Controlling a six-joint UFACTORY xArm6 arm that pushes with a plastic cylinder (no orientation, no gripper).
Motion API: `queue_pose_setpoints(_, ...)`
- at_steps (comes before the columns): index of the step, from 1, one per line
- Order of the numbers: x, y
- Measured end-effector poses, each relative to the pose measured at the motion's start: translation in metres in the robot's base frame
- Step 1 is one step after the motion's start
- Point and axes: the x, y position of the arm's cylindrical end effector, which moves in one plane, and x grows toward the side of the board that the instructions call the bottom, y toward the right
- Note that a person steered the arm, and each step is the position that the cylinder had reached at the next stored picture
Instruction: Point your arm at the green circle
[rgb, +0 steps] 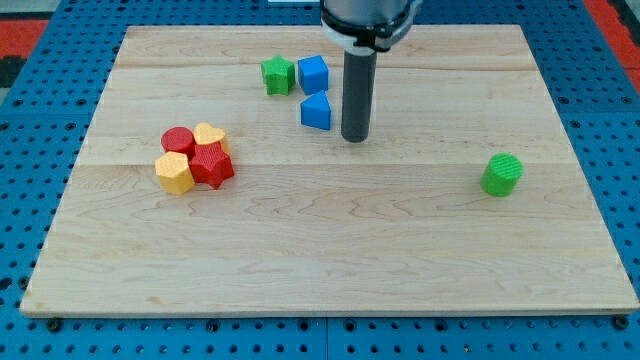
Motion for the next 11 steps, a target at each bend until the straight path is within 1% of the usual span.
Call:
queue_pose_setpoints(1,-0.009,-0.028)
queue_pose_setpoints(2,-0.050,-0.044)
queue_pose_setpoints(3,-0.059,-0.061)
queue_pose_setpoints(4,-0.029,-0.049)
queue_pose_setpoints(5,-0.014,-0.021)
queue_pose_setpoints(6,0.012,0.041)
queue_pose_setpoints(8,0.001,0.217)
queue_pose_setpoints(9,0.038,0.289)
queue_pose_setpoints(10,0.083,0.278)
queue_pose_setpoints(11,0.075,0.220)
